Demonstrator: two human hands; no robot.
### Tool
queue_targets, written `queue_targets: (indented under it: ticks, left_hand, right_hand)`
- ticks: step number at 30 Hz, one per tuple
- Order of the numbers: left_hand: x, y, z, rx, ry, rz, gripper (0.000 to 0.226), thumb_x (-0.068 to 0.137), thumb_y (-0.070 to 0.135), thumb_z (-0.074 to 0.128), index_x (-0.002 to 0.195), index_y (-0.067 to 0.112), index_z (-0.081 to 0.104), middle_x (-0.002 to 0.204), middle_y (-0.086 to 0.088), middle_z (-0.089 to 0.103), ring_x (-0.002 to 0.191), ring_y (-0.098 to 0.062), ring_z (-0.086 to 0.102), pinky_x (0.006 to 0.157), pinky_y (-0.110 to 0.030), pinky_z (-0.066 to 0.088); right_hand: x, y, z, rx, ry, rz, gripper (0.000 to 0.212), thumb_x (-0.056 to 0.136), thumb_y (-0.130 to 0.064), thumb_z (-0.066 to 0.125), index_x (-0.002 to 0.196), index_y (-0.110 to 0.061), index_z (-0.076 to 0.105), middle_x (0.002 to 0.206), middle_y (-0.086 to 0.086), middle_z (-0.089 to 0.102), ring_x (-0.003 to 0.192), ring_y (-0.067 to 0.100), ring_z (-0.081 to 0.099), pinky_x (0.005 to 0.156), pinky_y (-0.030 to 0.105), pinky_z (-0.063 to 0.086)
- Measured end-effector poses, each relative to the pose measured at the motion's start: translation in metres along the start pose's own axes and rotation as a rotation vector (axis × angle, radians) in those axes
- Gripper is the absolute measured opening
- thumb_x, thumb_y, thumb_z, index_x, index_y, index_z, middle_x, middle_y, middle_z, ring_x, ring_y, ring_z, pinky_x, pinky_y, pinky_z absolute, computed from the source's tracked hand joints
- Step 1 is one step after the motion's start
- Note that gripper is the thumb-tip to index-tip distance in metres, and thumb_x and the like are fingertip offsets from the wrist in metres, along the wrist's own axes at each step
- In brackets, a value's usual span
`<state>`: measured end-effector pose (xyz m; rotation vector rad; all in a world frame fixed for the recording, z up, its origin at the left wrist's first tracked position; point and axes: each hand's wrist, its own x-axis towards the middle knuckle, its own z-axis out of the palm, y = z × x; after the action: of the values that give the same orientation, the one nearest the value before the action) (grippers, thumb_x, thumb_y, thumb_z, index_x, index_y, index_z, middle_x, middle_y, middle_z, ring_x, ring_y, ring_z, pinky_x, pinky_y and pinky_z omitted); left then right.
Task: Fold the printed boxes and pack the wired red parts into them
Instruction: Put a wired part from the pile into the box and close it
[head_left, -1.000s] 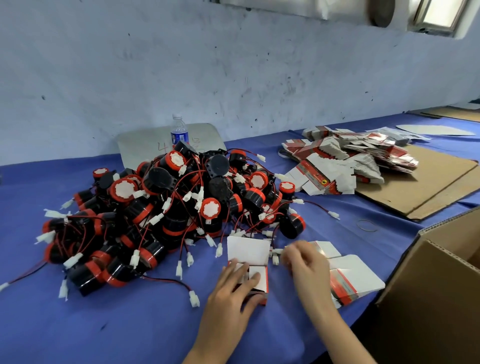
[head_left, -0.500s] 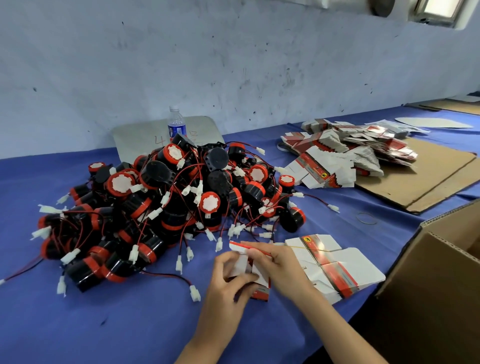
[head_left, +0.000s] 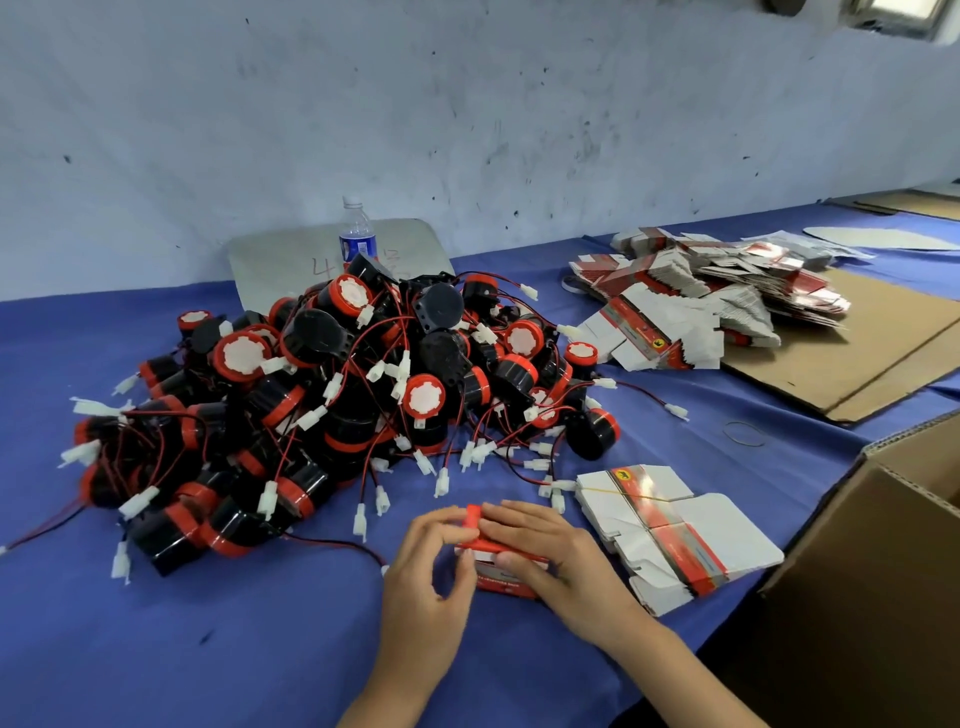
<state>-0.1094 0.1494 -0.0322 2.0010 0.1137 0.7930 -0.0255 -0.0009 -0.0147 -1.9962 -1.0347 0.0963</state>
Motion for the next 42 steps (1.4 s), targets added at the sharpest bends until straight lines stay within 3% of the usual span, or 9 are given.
queue_targets:
  ticks: [2,6,15,23,29,32,37,42]
  left_hand:
    - [-0.001,-0.003,-0.004,-0.024,-0.033,0.032,0.025,0.087,-0.004,0.065,0.091,0.021,0.068,0.113,0.020,0.062,0.110,0.000,0.059,0.085,-0.014,0.048]
    - [0.002,-0.002,-0.009,-0.032,-0.051,0.066,0.018,0.087,0.019,0.059,0.098,0.030,0.068,0.109,0.021,0.065,0.104,0.003,0.061,0.082,-0.009,0.047]
    - [0.007,-0.007,-0.012,0.006,-0.100,0.112,0.016,0.087,0.017,0.061,0.098,0.023,0.071,0.103,0.018,0.068,0.106,0.003,0.062,0.086,-0.016,0.050]
    - [0.017,-0.011,-0.019,0.064,-0.171,0.147,0.014,0.086,0.022,0.062,0.095,0.024,0.072,0.097,0.021,0.066,0.094,0.002,0.062,0.080,-0.013,0.048]
    - [0.015,-0.008,-0.015,0.076,-0.142,0.153,0.011,0.086,0.020,0.062,0.094,0.021,0.070,0.093,0.019,0.065,0.090,-0.001,0.063,0.077,-0.019,0.051]
    - [0.016,-0.009,-0.016,0.084,-0.136,0.144,0.013,0.086,0.010,0.067,0.094,0.019,0.071,0.093,0.017,0.066,0.091,-0.002,0.063,0.077,-0.021,0.052]
    - [0.005,0.004,-0.004,-0.003,-0.084,-0.055,0.024,0.091,0.003,0.062,0.101,0.026,0.064,0.100,0.013,0.064,0.097,-0.008,0.062,0.083,-0.023,0.050]
    - [0.004,0.016,0.007,-0.276,0.000,-0.407,0.037,0.091,-0.003,0.057,0.111,0.028,0.055,0.113,0.012,0.060,0.096,0.010,0.057,0.077,-0.009,0.047]
  right_hand:
    - [-0.001,0.001,0.000,-0.078,-0.010,-0.046,0.039,0.096,-0.037,0.048,0.133,-0.030,0.052,0.140,-0.022,0.045,0.138,-0.002,0.031,0.114,0.022,0.028]
    - [-0.001,0.000,-0.002,-0.173,-0.042,-0.097,0.042,0.098,-0.040,0.040,0.136,-0.026,0.051,0.145,-0.018,0.041,0.141,-0.001,0.024,0.116,0.021,0.022]
    - [0.000,0.000,-0.009,-0.268,-0.124,-0.160,0.040,0.102,-0.027,0.040,0.142,-0.023,0.044,0.150,-0.014,0.033,0.145,0.005,0.016,0.118,0.025,0.016]
    - [0.001,-0.003,-0.015,-0.324,-0.209,-0.169,0.042,0.103,-0.027,0.037,0.146,-0.025,0.034,0.152,-0.016,0.025,0.142,-0.009,-0.009,0.119,0.020,0.000]
    - [-0.003,-0.002,-0.011,-0.348,-0.228,-0.077,0.044,0.104,-0.027,0.033,0.148,-0.025,0.031,0.155,-0.016,0.020,0.147,0.005,0.002,0.120,0.035,0.010]
    - [-0.004,-0.003,-0.008,-0.319,-0.200,-0.068,0.042,0.104,-0.025,0.034,0.146,-0.024,0.036,0.154,-0.016,0.023,0.147,0.005,0.005,0.120,0.037,0.012]
    - [-0.003,-0.002,-0.010,-0.273,-0.163,-0.061,0.040,0.103,-0.021,0.037,0.143,-0.025,0.041,0.152,-0.017,0.027,0.146,0.003,0.009,0.119,0.038,0.016]
    - [-0.005,-0.003,-0.009,-0.271,-0.166,-0.089,0.041,0.104,-0.021,0.035,0.142,-0.032,0.040,0.153,-0.017,0.025,0.147,0.009,0.008,0.119,0.040,0.017]
